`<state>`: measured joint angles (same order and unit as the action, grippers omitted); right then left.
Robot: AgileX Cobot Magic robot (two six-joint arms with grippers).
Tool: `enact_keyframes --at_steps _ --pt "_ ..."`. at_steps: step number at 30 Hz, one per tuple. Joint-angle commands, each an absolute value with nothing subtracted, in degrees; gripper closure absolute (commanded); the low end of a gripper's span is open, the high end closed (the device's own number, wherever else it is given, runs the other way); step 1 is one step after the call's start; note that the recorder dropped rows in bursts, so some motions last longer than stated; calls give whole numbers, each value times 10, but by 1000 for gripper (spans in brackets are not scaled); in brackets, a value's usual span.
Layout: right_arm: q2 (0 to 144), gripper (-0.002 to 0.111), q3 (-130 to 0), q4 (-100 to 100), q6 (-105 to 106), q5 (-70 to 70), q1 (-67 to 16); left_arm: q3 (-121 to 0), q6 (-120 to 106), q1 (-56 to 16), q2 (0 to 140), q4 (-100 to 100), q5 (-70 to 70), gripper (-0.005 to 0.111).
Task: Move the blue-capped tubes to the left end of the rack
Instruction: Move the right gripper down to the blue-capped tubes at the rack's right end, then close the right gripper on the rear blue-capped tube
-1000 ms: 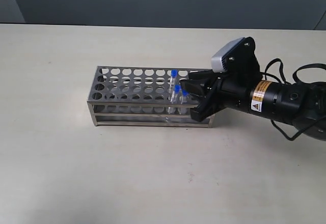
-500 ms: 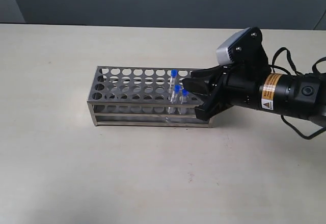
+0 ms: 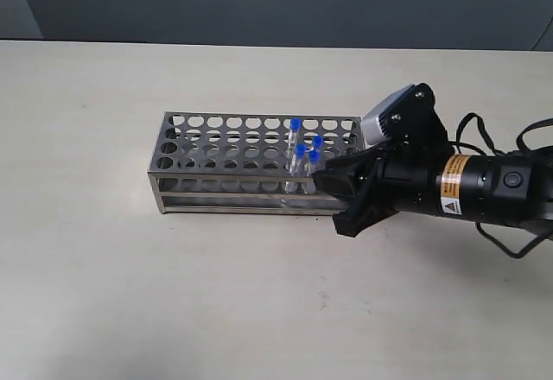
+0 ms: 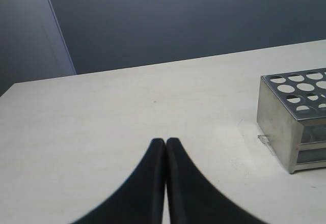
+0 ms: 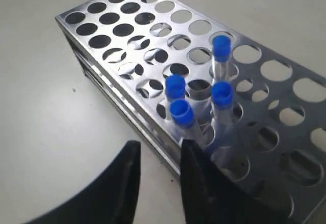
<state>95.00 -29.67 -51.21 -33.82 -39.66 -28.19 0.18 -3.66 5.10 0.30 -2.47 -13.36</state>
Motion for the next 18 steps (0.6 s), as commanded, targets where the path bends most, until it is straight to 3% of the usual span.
enact_keyframes --at_steps 1,18 --pt "986 80 -295 -487 -307 -431 -281 0 -36 44 0 -25 -132 106" --pt "992 80 -295 -421 -250 -460 -281 0 -36 44 0 -25 -132 106"
